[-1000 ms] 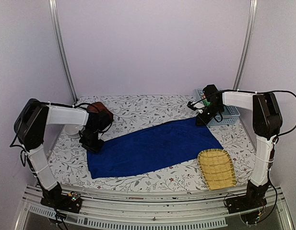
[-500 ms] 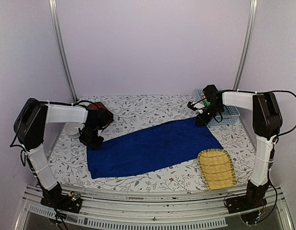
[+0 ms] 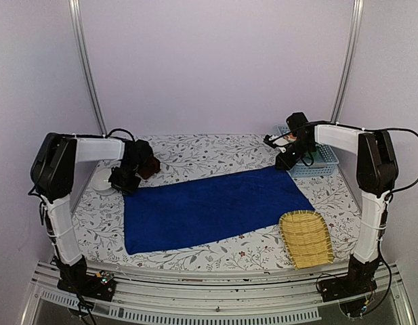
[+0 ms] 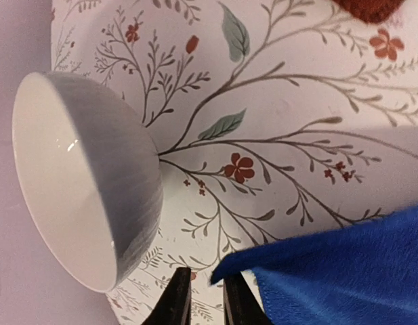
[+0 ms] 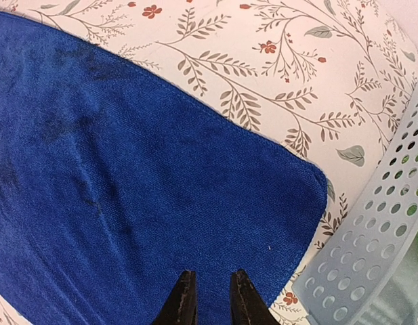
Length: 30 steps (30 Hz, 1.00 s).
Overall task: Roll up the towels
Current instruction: Smooth out the towel at the center of the board.
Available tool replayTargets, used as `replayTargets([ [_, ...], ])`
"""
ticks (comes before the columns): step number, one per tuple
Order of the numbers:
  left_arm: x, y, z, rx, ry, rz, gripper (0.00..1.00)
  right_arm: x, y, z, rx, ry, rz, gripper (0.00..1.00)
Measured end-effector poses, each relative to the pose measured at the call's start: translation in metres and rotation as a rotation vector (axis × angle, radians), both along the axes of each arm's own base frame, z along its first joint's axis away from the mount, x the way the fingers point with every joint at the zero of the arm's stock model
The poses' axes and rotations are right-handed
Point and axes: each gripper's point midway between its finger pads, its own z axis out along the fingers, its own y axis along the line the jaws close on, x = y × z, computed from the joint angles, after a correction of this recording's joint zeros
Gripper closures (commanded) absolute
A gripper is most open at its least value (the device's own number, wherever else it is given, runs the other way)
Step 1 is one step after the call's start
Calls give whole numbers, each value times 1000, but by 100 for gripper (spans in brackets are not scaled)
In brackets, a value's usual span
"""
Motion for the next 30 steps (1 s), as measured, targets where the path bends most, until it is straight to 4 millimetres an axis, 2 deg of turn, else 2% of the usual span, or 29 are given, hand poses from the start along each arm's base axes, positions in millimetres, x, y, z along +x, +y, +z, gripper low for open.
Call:
replayTargets([
  [4, -6, 2, -9, 25, 35, 11, 72, 0, 0, 0, 2, 3, -5, 79],
  [9, -9, -11, 8, 11, 6, -15, 71, 2, -1, -2, -5, 4, -13, 79],
  [12, -11, -26, 20, -41, -26, -36, 73, 15, -1, -3, -24, -13, -22, 80],
  [15, -19, -39, 25, -137, -45, -45, 77, 33, -3, -7, -59, -36, -34, 87],
  [21, -30, -50, 8, -236, -12, -40, 88, 52, -8, -30, -150, -47, -51, 90],
  [26, -14, -47, -3, -262, -27, -14, 92, 60, -15, -54, -237, -40, -63, 91],
  [30, -4, -40, -17, -256, -25, 9, 90, 67, -22, -68, -294, -46, -76, 92],
])
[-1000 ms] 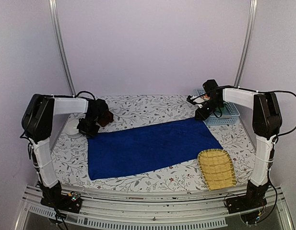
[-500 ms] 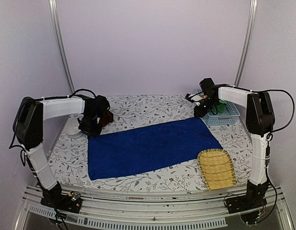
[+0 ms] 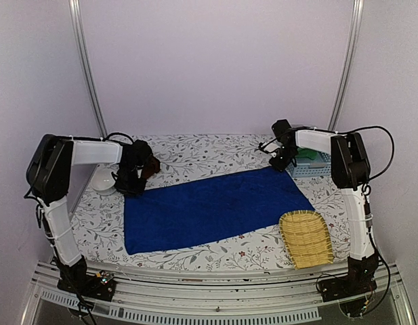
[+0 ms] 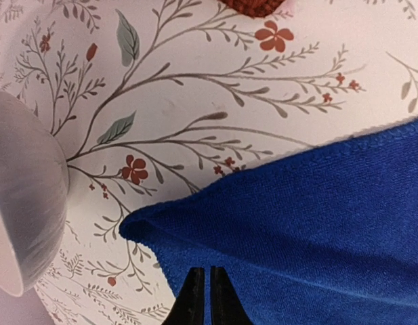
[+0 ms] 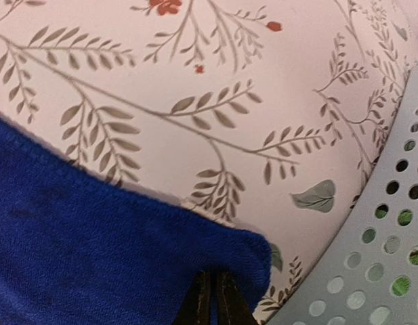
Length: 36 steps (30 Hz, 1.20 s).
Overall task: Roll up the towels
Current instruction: Smooth out the towel at the center of the board.
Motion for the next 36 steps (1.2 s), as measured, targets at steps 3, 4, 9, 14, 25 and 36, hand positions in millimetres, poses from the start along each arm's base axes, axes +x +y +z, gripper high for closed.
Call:
replayTargets([
  [3, 1, 2, -7, 6, 10, 4, 89, 10, -2, -1, -27, -31, -6, 92],
  [4, 2, 2, -8, 4, 5, 7, 88, 13, -3, 0, -36, -43, -8, 92],
  [9, 5, 7, -8, 5, -6, 23, 86, 29, -5, -1, -76, -92, -16, 92],
  [14, -3, 28, -17, 21, 27, 70, 86, 41, -6, 0, -94, -132, -23, 93],
  [25, -8, 36, -18, 28, 18, 91, 81, 45, -1, 0, -67, -144, -13, 85],
  [36, -33, -36, 59, -176, -94, -30, 97, -12, 26, 68, 145, -83, 65, 75],
])
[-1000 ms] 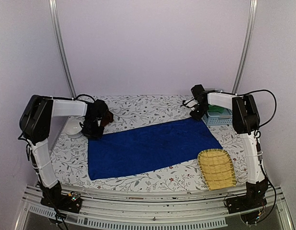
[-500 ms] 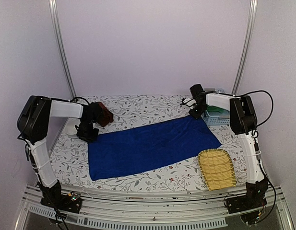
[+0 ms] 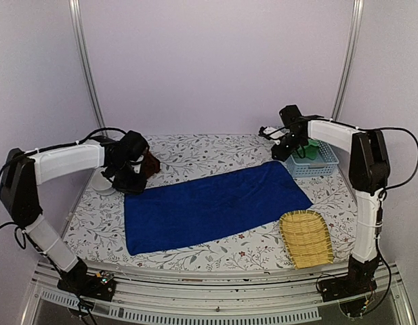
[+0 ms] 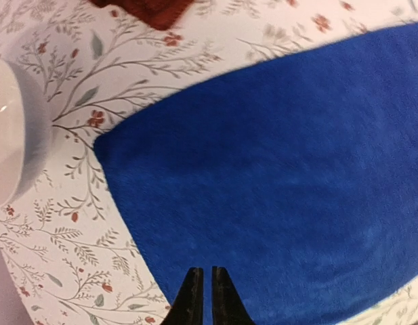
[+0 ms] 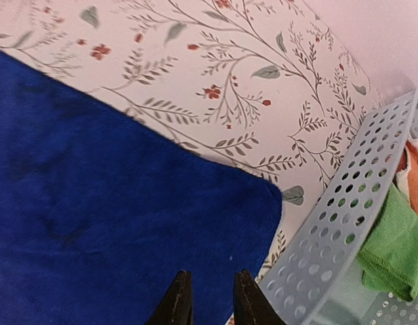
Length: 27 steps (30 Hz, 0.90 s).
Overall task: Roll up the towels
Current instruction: Smooth out the towel at the center of the board.
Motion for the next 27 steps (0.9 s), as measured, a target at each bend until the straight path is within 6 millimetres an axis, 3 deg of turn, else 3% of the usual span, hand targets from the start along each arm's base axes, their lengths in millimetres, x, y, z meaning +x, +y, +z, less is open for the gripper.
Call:
replayTargets([
  [3, -33, -24, 4, -90, 23, -47, 100, -32, 1, 38, 64, -20, 35, 79],
  [6, -84, -34, -22, -125, 152, -91, 100, -67, -6, 52, 87, -13, 54, 86],
  [8, -112, -32, -39, -118, 240, -98, 100, -88, -13, 43, 73, 16, 61, 88],
  [12, -155, -30, -61, -102, 366, -107, 100, -126, -43, -7, 16, 152, 34, 88],
  [15, -171, -29, -70, -92, 414, -108, 100, -139, -66, -27, -7, 213, -7, 88],
  [18, -184, -26, -81, -55, 458, -89, 100, -138, -82, -27, -11, 213, -41, 88],
  [27, -194, -22, -83, -38, 440, -30, 100, -135, -80, -14, 1, 171, -34, 88],
])
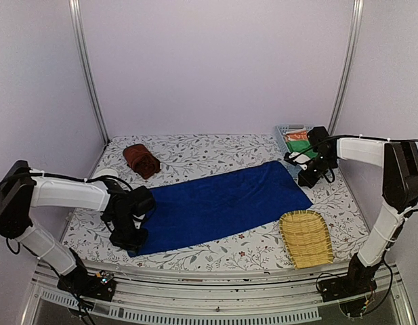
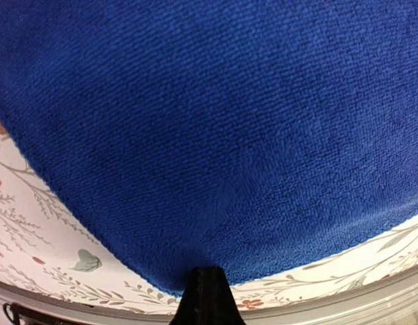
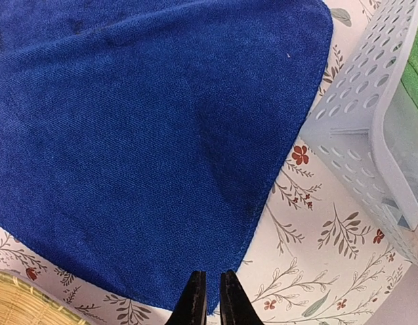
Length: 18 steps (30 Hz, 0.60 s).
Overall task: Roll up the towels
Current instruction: Smooth out the towel at the center of the board.
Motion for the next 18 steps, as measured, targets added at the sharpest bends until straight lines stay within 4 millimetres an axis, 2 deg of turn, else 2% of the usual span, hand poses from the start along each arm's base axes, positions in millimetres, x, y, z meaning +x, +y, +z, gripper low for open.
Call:
replayTargets([
  [7, -22, 4, 1, -10, 28, 18, 100, 2, 1, 3, 4, -5, 5, 88],
  [13, -39, 4, 2, 6, 86, -4, 100, 12, 4, 19, 13, -33, 7, 87],
  [16, -47, 6, 4, 17, 118, -11, 90, 19, 6, 31, 22, -55, 9, 86],
  [18, -52, 9, 8, 30, 143, -20, 78, 24, 9, 41, 35, -72, 13, 85],
])
